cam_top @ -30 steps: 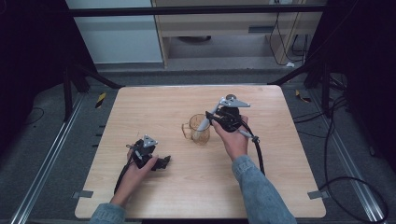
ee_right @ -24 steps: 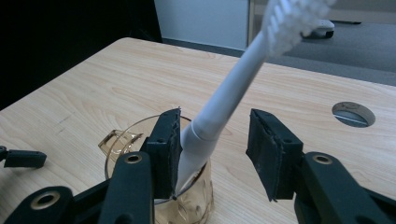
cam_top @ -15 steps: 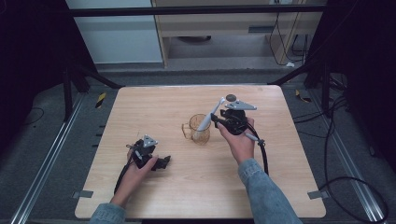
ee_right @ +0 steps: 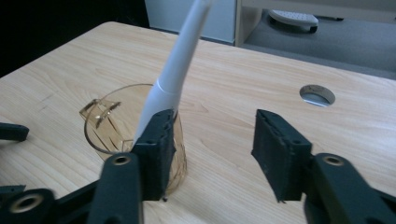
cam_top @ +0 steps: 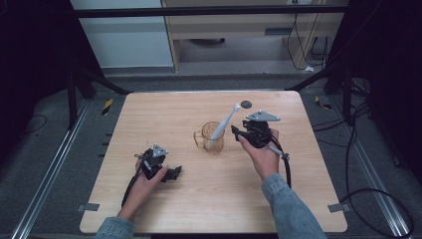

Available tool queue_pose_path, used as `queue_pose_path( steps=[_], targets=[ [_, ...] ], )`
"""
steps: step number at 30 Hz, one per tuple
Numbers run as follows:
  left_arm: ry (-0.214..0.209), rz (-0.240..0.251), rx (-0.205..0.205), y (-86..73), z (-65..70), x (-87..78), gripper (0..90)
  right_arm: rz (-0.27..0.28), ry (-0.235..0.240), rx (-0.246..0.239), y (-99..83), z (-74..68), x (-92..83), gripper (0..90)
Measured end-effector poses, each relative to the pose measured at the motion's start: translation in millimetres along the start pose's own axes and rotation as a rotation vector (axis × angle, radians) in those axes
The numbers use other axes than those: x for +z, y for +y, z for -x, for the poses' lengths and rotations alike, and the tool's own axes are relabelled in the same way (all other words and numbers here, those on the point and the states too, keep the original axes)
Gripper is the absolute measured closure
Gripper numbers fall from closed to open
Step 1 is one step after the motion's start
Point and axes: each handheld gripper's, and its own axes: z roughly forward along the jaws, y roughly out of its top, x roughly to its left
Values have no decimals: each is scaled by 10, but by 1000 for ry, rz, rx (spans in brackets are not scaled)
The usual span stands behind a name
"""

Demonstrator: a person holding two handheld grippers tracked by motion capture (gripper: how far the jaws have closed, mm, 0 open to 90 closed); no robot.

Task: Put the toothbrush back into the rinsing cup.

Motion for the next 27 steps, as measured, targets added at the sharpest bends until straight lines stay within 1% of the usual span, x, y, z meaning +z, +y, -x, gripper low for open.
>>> queue_pose_path(
  steps=[1, 5, 7, 9, 12, 16, 19, 20, 21, 27],
  targets=[
    [0, 0, 0, 0, 0, 0, 0, -7, 4, 5, -6, 10, -7, 441],
    [0, 0, 1, 0, 0, 0, 0, -19, 3, -11, -31, 46, -26, 328],
    [0, 0, 1, 0, 0, 0, 0, -22, 16, -15, -43, 67, -40, 268],
    [0, 0, 0, 0, 1, 0, 0, -26, 28, -24, -57, 87, -54, 230],
    [0, 0, 1, 0, 0, 0, 0, -45, 23, -54, -97, 126, -116, 200],
    [0, 0, 1, 0, 0, 0, 0, -76, 9, -68, -191, 197, -208, 148],
    [0, 0, 0, 0, 0, 0, 0, -74, 13, -54, -265, 270, -292, 129],
    [0, 0, 1, 0, 0, 0, 0, -74, 11, -62, -291, 299, -317, 120],
    [0, 0, 0, 0, 0, 0, 0, -83, 1, -67, -339, 334, -353, 113],
    [0, 0, 0, -1, 1, 0, 0, -108, -41, -94, -492, 426, -460, 105]
  ],
)
